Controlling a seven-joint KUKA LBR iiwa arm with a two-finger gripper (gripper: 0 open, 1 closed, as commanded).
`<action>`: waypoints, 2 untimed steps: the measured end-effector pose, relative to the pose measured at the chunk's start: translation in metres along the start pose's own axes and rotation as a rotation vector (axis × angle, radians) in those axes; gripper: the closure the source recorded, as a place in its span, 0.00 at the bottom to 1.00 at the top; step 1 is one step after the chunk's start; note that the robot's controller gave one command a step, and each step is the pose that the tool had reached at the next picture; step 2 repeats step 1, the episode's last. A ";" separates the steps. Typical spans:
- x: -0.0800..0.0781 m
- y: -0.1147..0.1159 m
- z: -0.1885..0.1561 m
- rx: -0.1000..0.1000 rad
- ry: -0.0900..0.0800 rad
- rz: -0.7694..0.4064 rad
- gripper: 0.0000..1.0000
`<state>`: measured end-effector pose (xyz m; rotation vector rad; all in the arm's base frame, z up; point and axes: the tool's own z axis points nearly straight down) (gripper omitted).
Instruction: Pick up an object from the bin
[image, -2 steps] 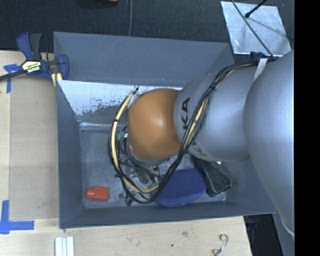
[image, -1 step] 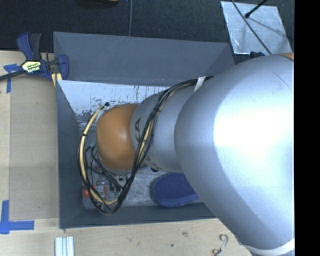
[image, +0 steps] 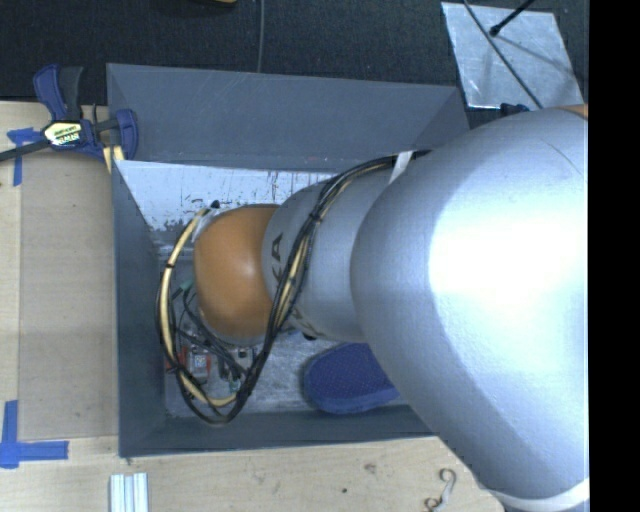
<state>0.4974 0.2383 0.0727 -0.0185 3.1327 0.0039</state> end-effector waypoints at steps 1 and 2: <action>-0.007 0.003 -0.158 -0.002 -0.002 -0.073 1.00; -0.007 0.003 -0.158 -0.002 -0.002 -0.073 1.00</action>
Offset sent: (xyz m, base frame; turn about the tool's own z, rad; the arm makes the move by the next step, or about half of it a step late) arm 0.0036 0.0023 0.1522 -0.0721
